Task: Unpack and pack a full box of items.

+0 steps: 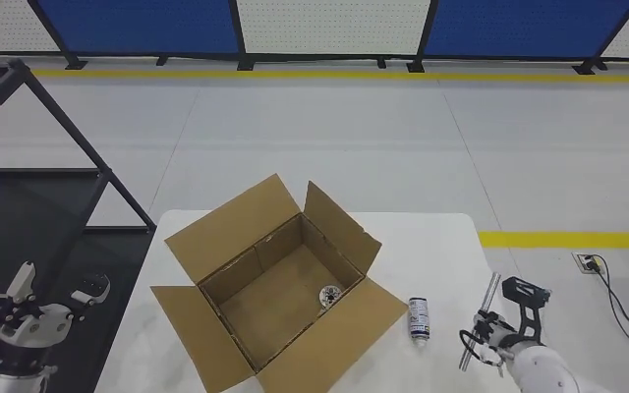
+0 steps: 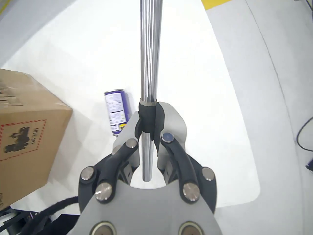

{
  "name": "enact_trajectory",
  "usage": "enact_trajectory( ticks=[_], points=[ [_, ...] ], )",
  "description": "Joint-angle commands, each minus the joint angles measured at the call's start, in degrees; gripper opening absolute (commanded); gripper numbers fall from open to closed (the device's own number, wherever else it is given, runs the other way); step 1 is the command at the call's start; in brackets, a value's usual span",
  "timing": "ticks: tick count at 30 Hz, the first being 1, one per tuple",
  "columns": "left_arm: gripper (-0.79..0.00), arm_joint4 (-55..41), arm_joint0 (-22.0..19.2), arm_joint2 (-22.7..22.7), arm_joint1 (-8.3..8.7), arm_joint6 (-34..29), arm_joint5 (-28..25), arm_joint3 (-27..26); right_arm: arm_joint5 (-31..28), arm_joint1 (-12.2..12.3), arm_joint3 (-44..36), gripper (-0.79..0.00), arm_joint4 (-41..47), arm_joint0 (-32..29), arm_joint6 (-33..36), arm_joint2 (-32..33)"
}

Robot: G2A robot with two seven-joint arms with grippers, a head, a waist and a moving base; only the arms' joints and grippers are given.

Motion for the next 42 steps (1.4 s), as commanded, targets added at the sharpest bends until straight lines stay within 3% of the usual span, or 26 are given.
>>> enact_trajectory(
  ticks=[1, 8, 18, 30, 32, 35, 37, 42],
  points=[
    [0.0, 0.0, 0.0, 0.0, 0.0, 0.0, 0.0, 0.0, -0.7, 0.3, 1.7, -0.785, -2.6, 1.4, 2.7, -0.5],
    [0.0, 0.0, 0.0, 0.0, 0.0, 0.0, 0.0, 0.0, -5.3, 1.1, 8.0, -0.785, -5.7, 4.6, 6.7, -3.3],
    [0.0, 0.0, 0.0, 0.0, 0.0, 0.0, 0.0, 0.0, -6.1, 1.7, 18.2, -0.785, -5.1, 9.7, 10.2, -6.0],
    [0.0, 0.0, 0.0, 0.0, 0.0, 0.0, 0.0, 0.0, -6.6, 2.5, 22.8, -0.785, -4.0, 12.2, 11.5, -7.1],
    [0.0, 0.0, 0.0, 0.0, 0.0, 0.0, 0.0, 0.0, -6.4, 2.6, 23.2, -0.659, -3.9, 12.4, 11.5, -7.3],
    [0.0, 0.0, 0.0, 0.0, 0.0, 0.0, 0.0, 0.0, -6.1, 2.8, 23.8, -0.619, -3.6, 12.7, 11.5, -7.5],
    [0.0, 0.0, 0.0, 0.0, 0.0, 0.0, 0.0, 0.0, -6.0, 2.9, 24.0, -0.52, -3.4, 12.9, 11.5, -7.6],
    [0.0, 0.0, 0.0, 0.0, 0.0, 0.0, 0.0, 0.0, -6.6, 3.2, 23.5, -0.446, -1.6, 12.7, 11.9, -7.5]
  ],
)
